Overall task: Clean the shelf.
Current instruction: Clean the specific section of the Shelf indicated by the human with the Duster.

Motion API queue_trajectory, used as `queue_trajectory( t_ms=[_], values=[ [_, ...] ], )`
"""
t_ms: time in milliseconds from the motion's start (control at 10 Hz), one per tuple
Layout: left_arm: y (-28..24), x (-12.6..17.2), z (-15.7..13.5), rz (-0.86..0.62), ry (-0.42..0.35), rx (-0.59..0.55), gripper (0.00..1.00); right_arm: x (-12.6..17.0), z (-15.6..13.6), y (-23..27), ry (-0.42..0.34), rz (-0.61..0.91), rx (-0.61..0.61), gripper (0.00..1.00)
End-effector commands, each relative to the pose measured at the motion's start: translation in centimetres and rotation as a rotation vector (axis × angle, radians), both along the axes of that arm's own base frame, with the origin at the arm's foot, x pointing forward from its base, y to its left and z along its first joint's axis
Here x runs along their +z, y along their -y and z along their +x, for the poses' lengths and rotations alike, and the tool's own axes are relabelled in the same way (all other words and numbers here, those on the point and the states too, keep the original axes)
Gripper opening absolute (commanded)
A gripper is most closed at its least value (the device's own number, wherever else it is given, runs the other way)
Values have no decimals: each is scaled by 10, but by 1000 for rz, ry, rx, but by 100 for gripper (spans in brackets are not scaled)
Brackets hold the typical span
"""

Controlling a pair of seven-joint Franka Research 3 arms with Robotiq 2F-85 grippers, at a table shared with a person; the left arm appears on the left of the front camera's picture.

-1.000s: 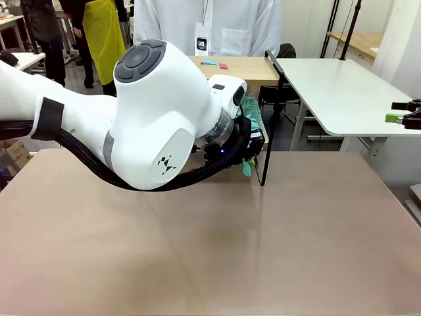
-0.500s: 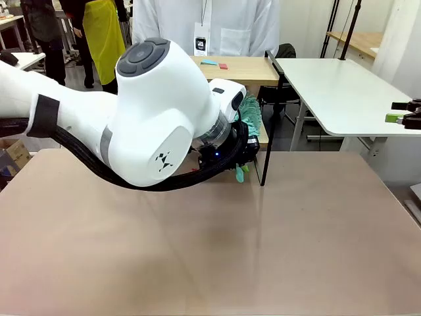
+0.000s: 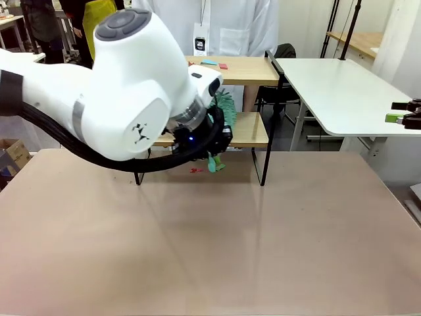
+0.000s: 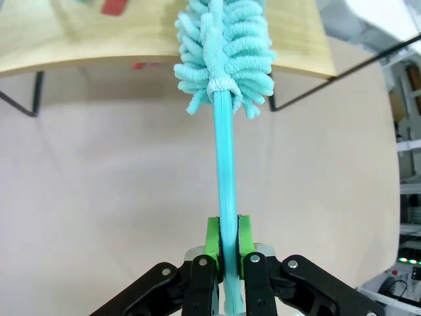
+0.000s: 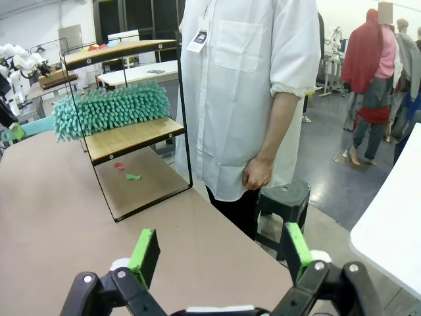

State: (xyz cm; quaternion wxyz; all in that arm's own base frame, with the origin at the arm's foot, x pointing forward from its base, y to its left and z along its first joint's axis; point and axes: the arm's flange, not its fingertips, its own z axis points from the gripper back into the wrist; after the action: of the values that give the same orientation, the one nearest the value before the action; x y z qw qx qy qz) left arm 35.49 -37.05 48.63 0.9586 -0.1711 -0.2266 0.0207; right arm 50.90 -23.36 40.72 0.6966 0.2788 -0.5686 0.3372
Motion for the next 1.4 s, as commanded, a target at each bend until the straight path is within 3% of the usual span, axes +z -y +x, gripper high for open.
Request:
queue_trajectory(
  t_ms=[0, 800, 900, 1200, 1300],
  values=[
    [-18, -4, 2, 88, -4, 24, 13, 3, 0, -2, -7, -12, -1, 100],
    [-106, -10, 16, 276, -25, 125, 13, 3, 0, -2, -7, -12, -1, 100],
    [-118, -5, 16, 328, 3, 162, 13, 3, 0, -2, -7, -12, -1, 100],
    [-119, 22, -23, 475, 202, 233, 13, 3, 0, -2, -7, -12, -1, 100],
    [-117, 22, -26, 515, 218, 241, 13, 3, 0, -2, -7, -12, -1, 100]
  ],
)
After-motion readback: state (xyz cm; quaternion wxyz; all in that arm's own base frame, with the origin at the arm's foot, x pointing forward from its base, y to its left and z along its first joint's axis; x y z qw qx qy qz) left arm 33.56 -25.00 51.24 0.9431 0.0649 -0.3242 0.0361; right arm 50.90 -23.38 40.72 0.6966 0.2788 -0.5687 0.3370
